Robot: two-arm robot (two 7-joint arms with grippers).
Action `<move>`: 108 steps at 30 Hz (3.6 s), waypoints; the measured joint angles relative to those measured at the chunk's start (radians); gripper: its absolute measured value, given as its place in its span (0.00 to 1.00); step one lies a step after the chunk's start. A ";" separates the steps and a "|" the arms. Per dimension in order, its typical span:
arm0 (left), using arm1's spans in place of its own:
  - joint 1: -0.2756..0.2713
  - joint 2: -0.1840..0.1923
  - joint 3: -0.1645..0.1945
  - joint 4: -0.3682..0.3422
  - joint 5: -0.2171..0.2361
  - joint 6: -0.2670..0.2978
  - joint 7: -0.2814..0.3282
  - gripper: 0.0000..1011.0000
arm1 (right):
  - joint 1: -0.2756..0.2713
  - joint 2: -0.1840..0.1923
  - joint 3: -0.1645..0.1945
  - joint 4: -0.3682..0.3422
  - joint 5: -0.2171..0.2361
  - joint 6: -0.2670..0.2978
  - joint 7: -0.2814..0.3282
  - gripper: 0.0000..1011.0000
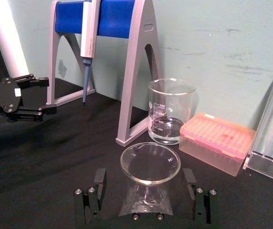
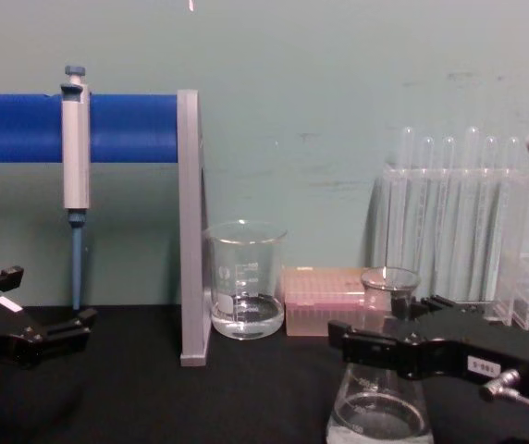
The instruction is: Grasp the erlenmeyer flask with one hand, shake it three times, then place it back.
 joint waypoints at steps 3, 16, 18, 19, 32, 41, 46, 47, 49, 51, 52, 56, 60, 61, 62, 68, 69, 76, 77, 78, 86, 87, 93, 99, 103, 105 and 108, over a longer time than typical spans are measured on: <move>0.000 0.000 0.000 0.000 0.000 0.000 0.000 0.99 | 0.001 -0.003 0.004 0.002 -0.003 -0.001 -0.001 0.99; 0.000 0.000 0.000 0.000 0.000 0.000 0.000 0.99 | 0.001 -0.014 0.015 0.012 -0.009 -0.003 -0.007 0.99; 0.000 0.000 0.000 0.000 0.000 0.000 0.000 0.99 | 0.001 -0.015 0.015 0.012 -0.010 -0.004 -0.007 0.99; 0.000 0.000 0.000 0.000 0.000 0.000 0.000 0.99 | 0.001 -0.015 0.015 0.012 -0.010 -0.004 -0.007 0.99; 0.000 0.000 0.000 0.000 0.000 0.000 0.000 0.99 | -0.002 -0.018 0.017 0.009 -0.018 -0.009 -0.005 0.99; 0.000 0.000 0.000 0.000 0.000 0.000 0.000 0.99 | -0.003 -0.018 0.016 0.009 -0.017 -0.009 -0.005 0.99; 0.000 0.000 0.000 0.000 0.000 0.000 0.000 0.99 | -0.003 -0.018 0.016 0.008 -0.017 -0.009 -0.005 0.93; 0.000 0.000 0.000 0.000 0.000 0.000 0.000 0.99 | -0.003 -0.018 0.016 0.008 -0.017 -0.009 -0.005 0.91; 0.000 0.000 0.000 0.000 0.000 0.000 0.000 0.99 | -0.003 -0.017 0.016 0.008 -0.017 -0.009 -0.005 0.86; 0.000 0.000 0.000 0.000 0.000 0.000 0.000 0.99 | -0.003 -0.017 0.016 0.008 -0.017 -0.009 -0.005 0.83; 0.000 0.000 0.000 0.000 0.000 0.000 0.000 0.99 | -0.003 -0.017 0.016 0.008 -0.016 -0.009 -0.005 0.78; 0.000 0.000 0.000 0.000 0.000 0.000 0.000 0.99 | -0.003 -0.017 0.016 0.008 -0.016 -0.008 -0.004 0.67; 0.000 0.000 0.000 0.000 0.000 0.000 0.000 0.99 | -0.003 -0.017 0.016 0.008 -0.016 -0.008 -0.004 0.55; 0.000 0.000 0.000 0.000 0.000 0.000 0.000 0.99 | -0.003 -0.017 0.016 0.008 -0.016 -0.008 -0.004 0.51; 0.000 0.000 0.000 0.000 0.000 0.000 0.000 0.99 | -0.003 -0.017 0.016 0.008 -0.016 -0.008 -0.004 0.48; 0.000 0.000 0.000 0.000 0.000 0.000 0.000 0.99 | -0.003 -0.017 0.016 0.008 -0.015 -0.008 -0.004 0.45; 0.000 0.000 0.000 0.000 0.000 0.000 0.000 0.99 | -0.003 -0.017 0.016 0.008 -0.015 -0.008 -0.004 0.45; 0.000 0.000 0.000 0.000 0.000 0.000 0.000 0.99 | -0.008 -0.016 0.021 -0.011 -0.015 0.005 -0.012 0.45; 0.000 0.000 0.000 0.000 0.000 0.000 0.000 0.99 | -0.009 -0.016 0.023 -0.018 -0.015 0.012 -0.017 0.45; 0.000 0.000 0.000 0.000 0.000 0.000 0.000 0.99 | -0.011 -0.016 0.025 -0.027 -0.015 0.020 -0.023 0.45; 0.000 0.000 0.000 0.000 0.000 0.000 0.000 0.99 | -0.030 -0.024 0.066 -0.124 -0.016 0.071 -0.091 0.45; 0.000 0.000 0.000 0.000 0.000 0.000 0.000 0.99 | -0.031 -0.025 0.069 -0.130 -0.016 0.073 -0.094 0.45; 0.000 0.000 0.000 0.000 0.000 0.000 0.000 0.99 | -0.036 -0.025 0.085 -0.159 -0.018 0.082 -0.108 0.45; 0.000 0.000 0.000 0.000 0.000 0.000 0.000 0.99 | -0.039 -0.021 0.098 -0.177 -0.027 0.087 -0.112 0.45; 0.000 0.000 0.000 0.000 0.000 0.000 0.000 0.99 | -0.039 -0.020 0.100 -0.177 -0.034 0.090 -0.113 0.45; 0.000 0.000 0.000 0.000 0.000 0.000 0.000 0.99 | -0.038 -0.021 0.100 -0.177 -0.037 0.091 -0.112 0.45; 0.000 0.000 0.000 0.000 0.000 0.000 0.000 0.99 | -0.032 -0.023 0.093 -0.175 -0.042 0.094 -0.104 0.45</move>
